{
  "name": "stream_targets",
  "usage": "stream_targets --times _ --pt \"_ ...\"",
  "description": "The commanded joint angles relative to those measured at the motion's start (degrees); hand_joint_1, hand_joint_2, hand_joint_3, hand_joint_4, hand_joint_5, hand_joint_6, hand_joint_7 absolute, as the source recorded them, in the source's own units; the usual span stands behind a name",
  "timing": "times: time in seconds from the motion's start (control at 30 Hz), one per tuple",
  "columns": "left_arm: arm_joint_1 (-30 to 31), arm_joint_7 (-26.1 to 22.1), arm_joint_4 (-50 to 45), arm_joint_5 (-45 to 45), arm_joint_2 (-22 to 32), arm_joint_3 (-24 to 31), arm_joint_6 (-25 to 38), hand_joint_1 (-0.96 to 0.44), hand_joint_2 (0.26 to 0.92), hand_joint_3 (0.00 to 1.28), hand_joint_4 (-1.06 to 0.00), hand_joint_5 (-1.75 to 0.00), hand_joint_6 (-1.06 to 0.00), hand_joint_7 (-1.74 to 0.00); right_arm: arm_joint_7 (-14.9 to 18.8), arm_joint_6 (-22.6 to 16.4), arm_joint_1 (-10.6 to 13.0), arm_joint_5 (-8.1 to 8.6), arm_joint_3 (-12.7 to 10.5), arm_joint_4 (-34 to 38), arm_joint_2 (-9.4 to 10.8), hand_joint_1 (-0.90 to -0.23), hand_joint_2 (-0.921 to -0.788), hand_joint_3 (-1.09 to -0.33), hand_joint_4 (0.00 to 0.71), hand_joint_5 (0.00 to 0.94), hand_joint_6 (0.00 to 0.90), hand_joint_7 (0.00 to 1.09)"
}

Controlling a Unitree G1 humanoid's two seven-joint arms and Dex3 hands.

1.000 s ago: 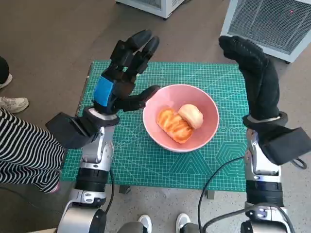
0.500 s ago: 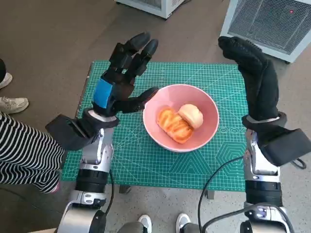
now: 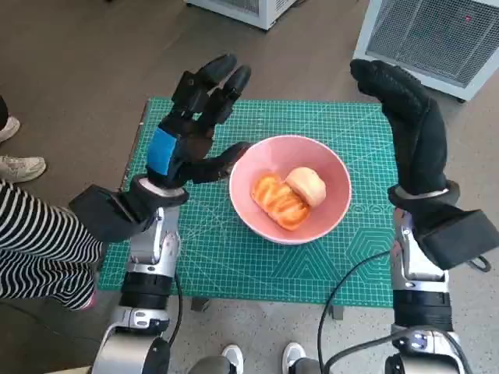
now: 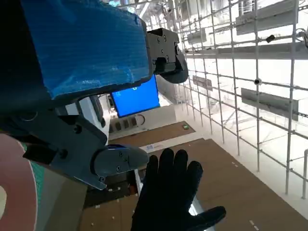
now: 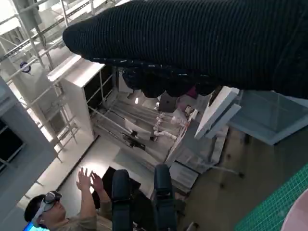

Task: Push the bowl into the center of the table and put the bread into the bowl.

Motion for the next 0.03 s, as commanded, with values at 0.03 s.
stream_targets --times 0.03 --pt "0.6 -0.58 0.57 -0.32 0.08 0.22 -1.1 -0.1 0.701 0.56 -0.21 -0.1 0.0 -0.66 -0.09 -0.36 0.49 -0.56 0.27 1.53 0.45 -0.769 -0.921 -0.751 0.179 0.0 -0.001 0.58"
